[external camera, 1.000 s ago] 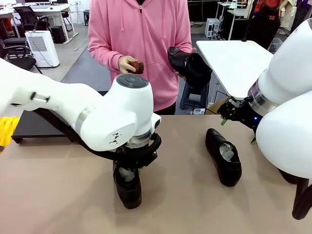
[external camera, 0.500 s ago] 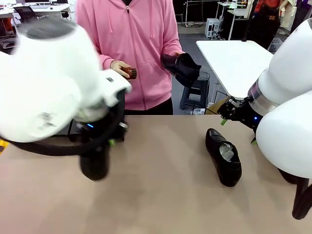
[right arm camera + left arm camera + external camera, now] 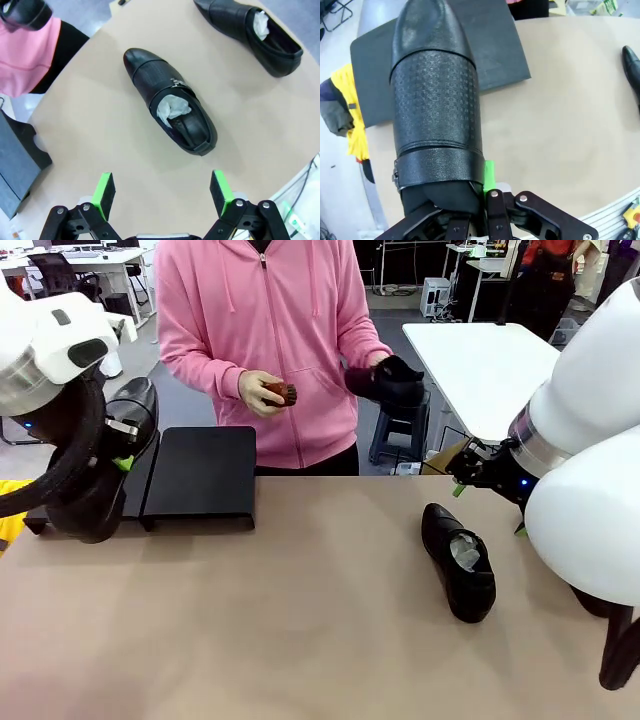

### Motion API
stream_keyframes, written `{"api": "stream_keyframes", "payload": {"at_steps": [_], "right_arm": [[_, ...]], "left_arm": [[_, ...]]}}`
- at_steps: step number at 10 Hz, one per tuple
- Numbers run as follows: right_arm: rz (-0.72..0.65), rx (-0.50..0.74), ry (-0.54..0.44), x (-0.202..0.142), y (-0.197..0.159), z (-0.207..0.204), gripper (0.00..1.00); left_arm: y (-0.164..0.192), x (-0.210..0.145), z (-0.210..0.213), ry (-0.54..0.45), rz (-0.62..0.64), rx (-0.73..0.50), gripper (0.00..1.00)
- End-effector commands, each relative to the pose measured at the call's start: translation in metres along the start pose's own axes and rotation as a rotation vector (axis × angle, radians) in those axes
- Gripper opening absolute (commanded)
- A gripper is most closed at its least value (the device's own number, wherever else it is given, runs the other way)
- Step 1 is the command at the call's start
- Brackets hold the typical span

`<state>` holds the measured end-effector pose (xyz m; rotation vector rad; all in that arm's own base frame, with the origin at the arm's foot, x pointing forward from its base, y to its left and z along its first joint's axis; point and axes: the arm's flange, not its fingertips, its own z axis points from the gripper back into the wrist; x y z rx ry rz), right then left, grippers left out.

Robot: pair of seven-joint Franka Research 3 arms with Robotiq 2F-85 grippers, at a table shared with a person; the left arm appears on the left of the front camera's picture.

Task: Organize the shoes by placing them on the stand.
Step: Place the Shoe from the middle of the table onto the Shoes Stand.

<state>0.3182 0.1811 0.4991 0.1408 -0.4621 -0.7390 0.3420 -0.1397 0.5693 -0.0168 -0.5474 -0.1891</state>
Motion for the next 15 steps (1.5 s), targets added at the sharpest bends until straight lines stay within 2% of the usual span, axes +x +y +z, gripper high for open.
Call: {"api": "stream_keyframes", "payload": {"at_steps": [1,4,5,7,9,10,12,15], "right_arm": [[0.009,0.004,0.010,0.002,0.001,-0.001,1.00],[0.009,0.004,0.010,0.002,0.001,-0.001,1.00],[0.009,0.004,0.010,0.002,0.001,-0.001,1.00],[0.009,0.004,0.010,0.002,0.001,-0.001,1.00],[0.000,0.000,0.000,0.000,0.000,0.000,1.00],[0.056,-0.023,0.021,-0.019,-0.005,0.003,1.00],[0.166,-0.018,0.149,-0.056,-0.014,0.005,1.00],[0.290,-0.049,0.285,-0.089,-0.016,0.001,1.00]], "left_arm": [[-0.025,-0.003,0.000,-0.009,-0.023,0.003,0.00],[-0.020,-0.004,-0.002,0.005,-0.031,0.005,0.00],[-0.004,0.003,-0.001,-0.054,-0.029,0.022,0.00],[0.024,0.033,-0.032,-0.013,-0.148,0.043,0.00],[0.047,0.059,-0.053,-0.008,-0.141,0.064,0.00],[0.059,0.070,-0.060,-0.002,-0.127,0.060,0.00],[0.086,0.089,-0.083,0.064,-0.117,0.035,0.00],[0.114,0.100,-0.095,0.048,-0.073,-0.001,0.00]]}}
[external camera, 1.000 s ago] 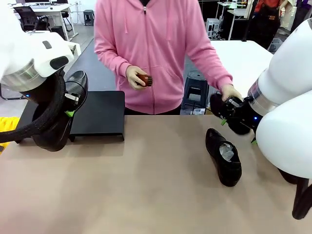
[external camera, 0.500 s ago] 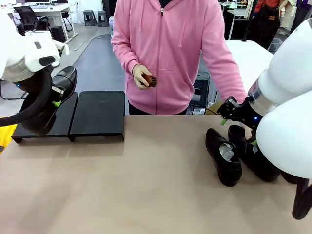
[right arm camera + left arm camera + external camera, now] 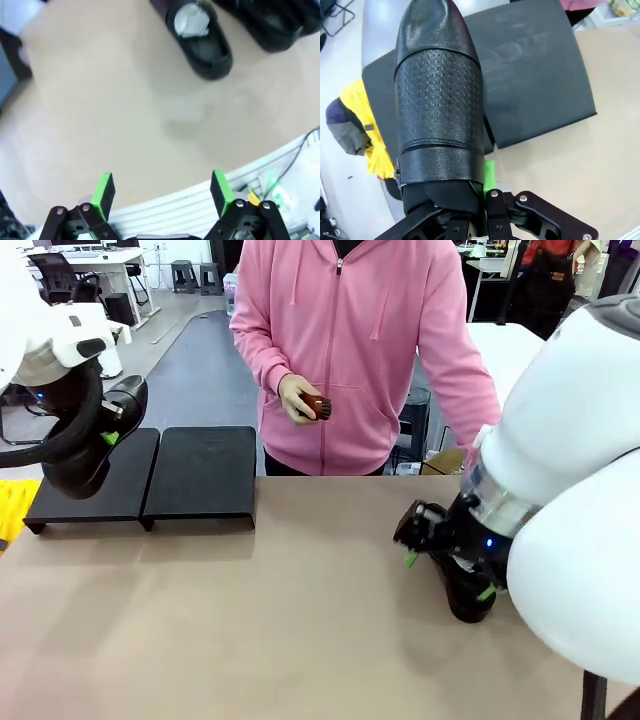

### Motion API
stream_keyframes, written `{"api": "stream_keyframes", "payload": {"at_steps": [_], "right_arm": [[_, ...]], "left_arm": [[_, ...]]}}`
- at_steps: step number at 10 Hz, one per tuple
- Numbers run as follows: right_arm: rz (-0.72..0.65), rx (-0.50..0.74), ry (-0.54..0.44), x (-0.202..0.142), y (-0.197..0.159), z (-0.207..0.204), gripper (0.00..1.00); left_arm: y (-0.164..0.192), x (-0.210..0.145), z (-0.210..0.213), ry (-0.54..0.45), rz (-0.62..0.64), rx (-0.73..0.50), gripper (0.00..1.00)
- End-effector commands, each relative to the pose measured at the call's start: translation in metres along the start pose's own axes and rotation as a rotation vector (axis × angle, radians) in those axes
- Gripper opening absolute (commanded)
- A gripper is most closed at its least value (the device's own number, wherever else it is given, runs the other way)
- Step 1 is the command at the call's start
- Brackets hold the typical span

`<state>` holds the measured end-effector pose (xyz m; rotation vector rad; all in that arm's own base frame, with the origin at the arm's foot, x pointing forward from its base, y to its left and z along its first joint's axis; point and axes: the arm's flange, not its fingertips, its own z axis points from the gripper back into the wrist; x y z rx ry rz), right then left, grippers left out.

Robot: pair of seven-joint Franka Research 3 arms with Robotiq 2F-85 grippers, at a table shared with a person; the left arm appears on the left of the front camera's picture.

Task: Organize the shoes by placing them on the stand.
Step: Place the Shoe from the middle of the table onto the Shoes Stand.

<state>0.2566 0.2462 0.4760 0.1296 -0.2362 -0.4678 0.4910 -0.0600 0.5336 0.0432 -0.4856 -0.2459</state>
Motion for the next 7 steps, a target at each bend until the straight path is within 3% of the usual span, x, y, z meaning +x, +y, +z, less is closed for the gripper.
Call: {"api": "stream_keyframes", "payload": {"at_steps": [1,2,3,7], "right_arm": [[0.042,-0.037,0.055,0.000,-0.014,-0.015,1.00],[0.000,0.000,0.000,0.000,0.000,0.000,1.00],[0.000,0.000,0.000,0.000,0.000,0.000,1.00],[0.000,0.000,0.000,0.000,0.000,0.000,1.00]], "left_arm": [[0.017,0.006,0.007,-0.025,-0.005,-0.031,0.00],[0.003,-0.005,0.027,-0.027,0.036,-0.044,0.00],[0.008,0.002,-0.001,-0.003,0.009,-0.010,0.00],[0.018,0.003,-0.011,-0.005,0.073,-0.026,0.00]]}}
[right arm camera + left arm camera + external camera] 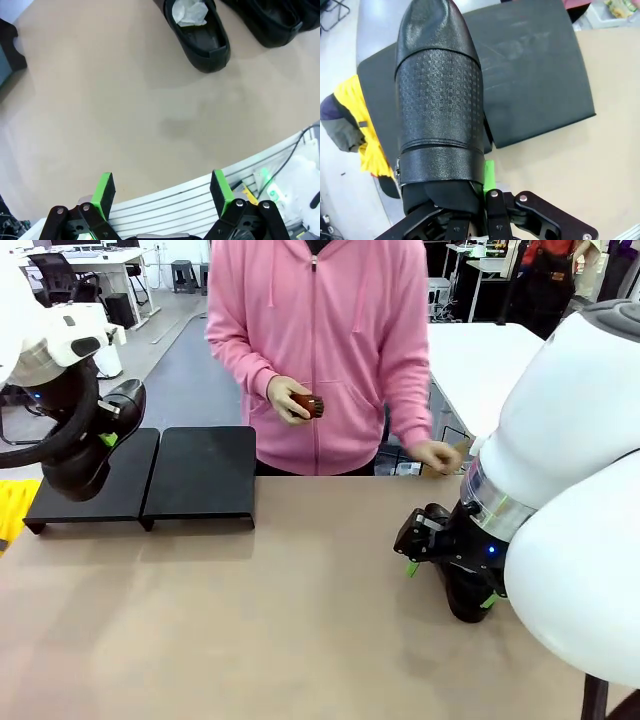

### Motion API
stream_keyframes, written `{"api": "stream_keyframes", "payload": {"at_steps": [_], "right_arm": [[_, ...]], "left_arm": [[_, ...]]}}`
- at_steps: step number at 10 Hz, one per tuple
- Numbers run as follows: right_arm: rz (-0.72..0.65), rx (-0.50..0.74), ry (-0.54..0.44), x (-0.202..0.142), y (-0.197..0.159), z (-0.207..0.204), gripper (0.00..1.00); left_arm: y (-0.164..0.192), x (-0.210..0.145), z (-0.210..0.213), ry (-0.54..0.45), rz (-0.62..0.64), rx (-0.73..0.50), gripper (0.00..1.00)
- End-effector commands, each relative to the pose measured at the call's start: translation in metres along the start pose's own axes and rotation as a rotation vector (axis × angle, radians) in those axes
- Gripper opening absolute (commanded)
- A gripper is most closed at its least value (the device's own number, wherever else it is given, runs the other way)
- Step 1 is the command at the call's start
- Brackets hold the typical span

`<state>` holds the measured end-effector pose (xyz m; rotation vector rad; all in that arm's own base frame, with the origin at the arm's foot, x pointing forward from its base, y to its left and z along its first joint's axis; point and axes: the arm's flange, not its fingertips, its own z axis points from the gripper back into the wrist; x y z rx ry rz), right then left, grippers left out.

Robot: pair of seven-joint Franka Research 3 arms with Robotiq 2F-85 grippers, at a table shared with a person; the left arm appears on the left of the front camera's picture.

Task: Organize the shoes by placing them on the stand.
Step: Place the Shoe from the middle of the table onto the Shoes Stand.

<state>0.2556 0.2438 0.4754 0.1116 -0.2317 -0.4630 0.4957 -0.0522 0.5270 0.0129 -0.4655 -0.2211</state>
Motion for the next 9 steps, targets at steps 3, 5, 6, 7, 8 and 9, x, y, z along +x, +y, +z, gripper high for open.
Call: {"api": "stream_keyframes", "payload": {"at_steps": [3,5,6,7,8,9], "right_arm": [[-0.007,0.018,-0.001,0.000,0.003,0.000,1.00],[-0.007,0.018,-0.001,0.000,0.003,0.000,1.00],[-0.007,0.018,-0.001,0.000,0.003,0.000,1.00],[-0.007,0.018,-0.001,0.000,0.003,0.000,1.00],[-0.007,0.018,-0.001,0.000,0.003,0.000,1.00],[-0.007,0.018,-0.001,0.000,0.003,0.000,1.00]], "left_arm": [[0.054,0.021,-0.036,-0.036,0.124,0.059,0.00],[0.068,0.029,-0.055,-0.010,0.151,0.064,0.00],[0.073,0.032,-0.060,-0.020,0.160,0.099,0.00],[0.077,0.033,-0.063,-0.014,0.166,0.140,0.00],[0.079,0.032,-0.064,-0.017,0.161,0.163,0.00],[0.081,0.031,-0.068,-0.024,0.160,0.176,0.00]]}}
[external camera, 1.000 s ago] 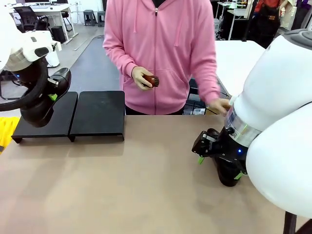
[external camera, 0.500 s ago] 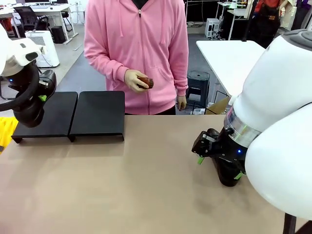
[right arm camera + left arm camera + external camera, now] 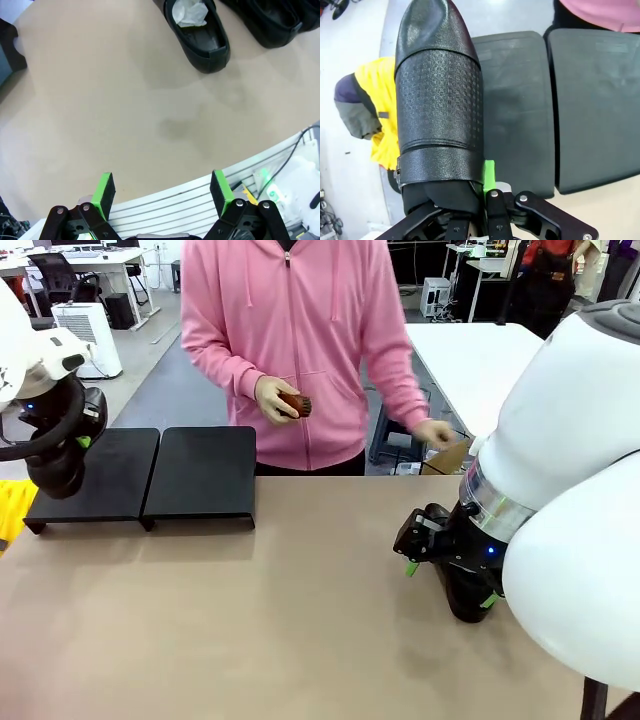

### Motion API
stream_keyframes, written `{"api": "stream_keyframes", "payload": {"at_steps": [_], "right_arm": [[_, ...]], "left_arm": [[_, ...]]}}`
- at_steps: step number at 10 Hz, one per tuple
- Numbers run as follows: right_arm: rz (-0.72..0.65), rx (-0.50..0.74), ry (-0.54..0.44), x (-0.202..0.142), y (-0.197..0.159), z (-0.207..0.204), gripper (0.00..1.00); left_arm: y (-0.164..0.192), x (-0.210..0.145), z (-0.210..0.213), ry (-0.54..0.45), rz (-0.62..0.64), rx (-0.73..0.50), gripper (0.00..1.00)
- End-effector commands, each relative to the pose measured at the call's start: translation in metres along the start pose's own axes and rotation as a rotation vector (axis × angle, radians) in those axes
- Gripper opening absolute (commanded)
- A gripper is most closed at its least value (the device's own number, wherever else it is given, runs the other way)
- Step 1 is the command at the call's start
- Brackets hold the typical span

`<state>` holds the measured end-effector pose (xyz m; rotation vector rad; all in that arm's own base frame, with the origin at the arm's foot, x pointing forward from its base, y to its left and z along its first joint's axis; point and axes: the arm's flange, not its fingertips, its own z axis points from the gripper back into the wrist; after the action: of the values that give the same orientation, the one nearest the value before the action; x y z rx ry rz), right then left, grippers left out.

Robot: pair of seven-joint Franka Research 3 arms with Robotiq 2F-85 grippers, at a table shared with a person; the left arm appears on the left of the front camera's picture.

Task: Organize the shoes by placing them on the stand.
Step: Place the Shoe from the middle of the table onto the Shoes Stand.

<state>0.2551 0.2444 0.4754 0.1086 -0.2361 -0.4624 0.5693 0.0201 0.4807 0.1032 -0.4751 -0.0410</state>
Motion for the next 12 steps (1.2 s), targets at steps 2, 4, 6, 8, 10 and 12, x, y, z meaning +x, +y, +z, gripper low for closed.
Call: {"api": "stream_keyframes", "payload": {"at_steps": [2,4,6,8,10,12], "right_arm": [[-0.008,0.019,0.004,0.001,0.002,0.000,1.00],[-0.008,0.019,0.004,0.001,0.002,0.000,1.00],[-0.008,0.019,0.004,0.001,0.002,0.000,1.00],[-0.008,0.019,0.004,0.001,0.002,0.000,1.00],[-0.008,0.019,0.004,0.001,0.002,0.000,1.00],[-0.008,0.019,0.004,0.001,0.002,0.000,1.00]], "left_arm": [[0.001,0.001,-0.011,-0.046,0.011,0.047,0.00],[0.002,-0.003,-0.024,-0.060,-0.014,0.024,0.00],[0.006,-0.003,-0.033,-0.048,-0.016,0.015,0.00],[0.007,-0.003,-0.037,-0.040,-0.025,0.034,0.00],[0.007,-0.004,-0.045,-0.023,-0.026,0.027,0.27],[0.009,-0.003,-0.055,0.001,-0.021,0.019,0.66]]}}
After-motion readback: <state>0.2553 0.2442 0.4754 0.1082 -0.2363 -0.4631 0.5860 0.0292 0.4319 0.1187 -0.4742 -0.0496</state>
